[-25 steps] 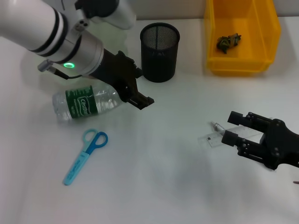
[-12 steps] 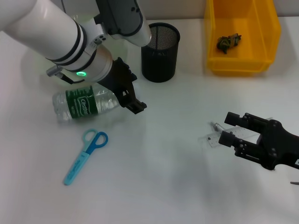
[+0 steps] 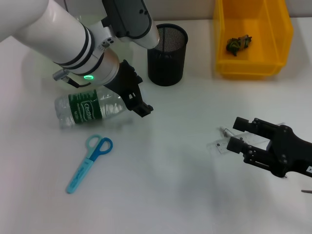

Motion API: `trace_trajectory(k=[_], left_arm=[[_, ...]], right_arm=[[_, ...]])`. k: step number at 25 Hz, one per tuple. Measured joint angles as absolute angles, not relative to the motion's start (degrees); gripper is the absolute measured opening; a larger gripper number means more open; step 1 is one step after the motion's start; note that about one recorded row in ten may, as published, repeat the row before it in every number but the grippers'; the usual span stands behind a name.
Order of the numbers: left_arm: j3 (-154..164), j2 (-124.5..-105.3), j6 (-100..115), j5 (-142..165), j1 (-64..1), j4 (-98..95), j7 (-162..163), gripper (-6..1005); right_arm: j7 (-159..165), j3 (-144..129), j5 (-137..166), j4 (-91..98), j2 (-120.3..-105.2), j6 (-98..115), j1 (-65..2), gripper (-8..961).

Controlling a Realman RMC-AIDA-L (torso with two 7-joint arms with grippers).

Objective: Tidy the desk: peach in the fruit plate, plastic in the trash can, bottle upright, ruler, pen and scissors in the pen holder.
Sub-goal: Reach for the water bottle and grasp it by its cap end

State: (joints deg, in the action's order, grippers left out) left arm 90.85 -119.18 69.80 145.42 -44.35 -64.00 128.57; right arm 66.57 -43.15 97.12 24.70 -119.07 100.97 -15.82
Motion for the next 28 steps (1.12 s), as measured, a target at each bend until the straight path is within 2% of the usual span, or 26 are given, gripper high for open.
trace_trajectory(k=[28], left_arm=[[92.45, -119.18, 64.83, 147.98, -45.71, -58.76, 128.85, 783]], right_arm=[[65.29, -43.15, 97.12, 22.41, -119.09, 99.66, -17.32, 661]])
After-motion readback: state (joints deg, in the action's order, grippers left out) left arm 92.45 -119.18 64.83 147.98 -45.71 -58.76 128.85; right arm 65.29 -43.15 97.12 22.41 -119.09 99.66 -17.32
